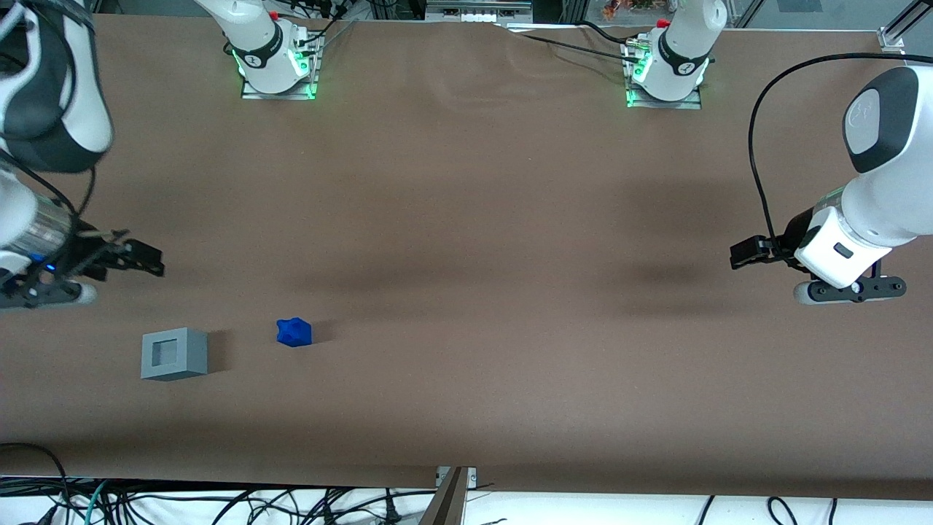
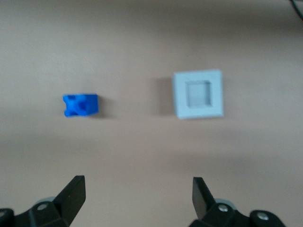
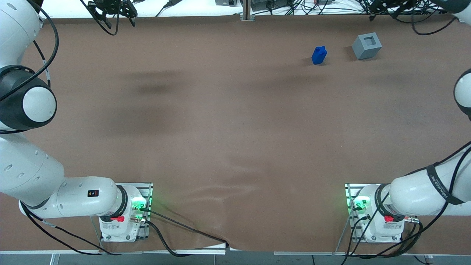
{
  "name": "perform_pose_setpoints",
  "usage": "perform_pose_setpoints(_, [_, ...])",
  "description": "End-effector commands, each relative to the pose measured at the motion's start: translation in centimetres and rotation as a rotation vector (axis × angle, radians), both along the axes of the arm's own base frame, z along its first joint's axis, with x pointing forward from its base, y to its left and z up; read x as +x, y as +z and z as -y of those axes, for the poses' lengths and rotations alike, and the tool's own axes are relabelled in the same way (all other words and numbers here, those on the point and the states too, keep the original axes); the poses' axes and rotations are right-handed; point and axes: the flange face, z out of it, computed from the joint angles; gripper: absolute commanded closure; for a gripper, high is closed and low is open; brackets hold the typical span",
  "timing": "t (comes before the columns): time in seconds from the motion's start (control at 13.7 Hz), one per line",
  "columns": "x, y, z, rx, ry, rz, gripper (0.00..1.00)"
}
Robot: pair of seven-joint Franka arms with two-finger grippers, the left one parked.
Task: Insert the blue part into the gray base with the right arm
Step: 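Move the open right gripper over the blue block and lower it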
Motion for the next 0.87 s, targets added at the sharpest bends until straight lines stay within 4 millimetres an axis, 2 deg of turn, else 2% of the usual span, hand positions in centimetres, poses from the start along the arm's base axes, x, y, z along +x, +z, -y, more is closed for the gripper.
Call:
perform_pose_setpoints(0.0, [2.1,-4.1,-5.2,0.017,-0.005,0.048,0.00])
perform_pose_setpoints(0.22, [3.0,-10.2,-11.5,0.019,0.067,0.070,0.00])
perform_pose_setpoints(0.29, [3.3,-11.7,-12.4,0.019,0.080,0.082,0.00])
perform_pose_setpoints(0.58, [3.9,-16.5,-13.2,0.027,0.085,0.091,0.00])
perform_pose_setpoints(0.8, [3.8,-18.3,-13.3,0.028,0.039,0.065,0.00])
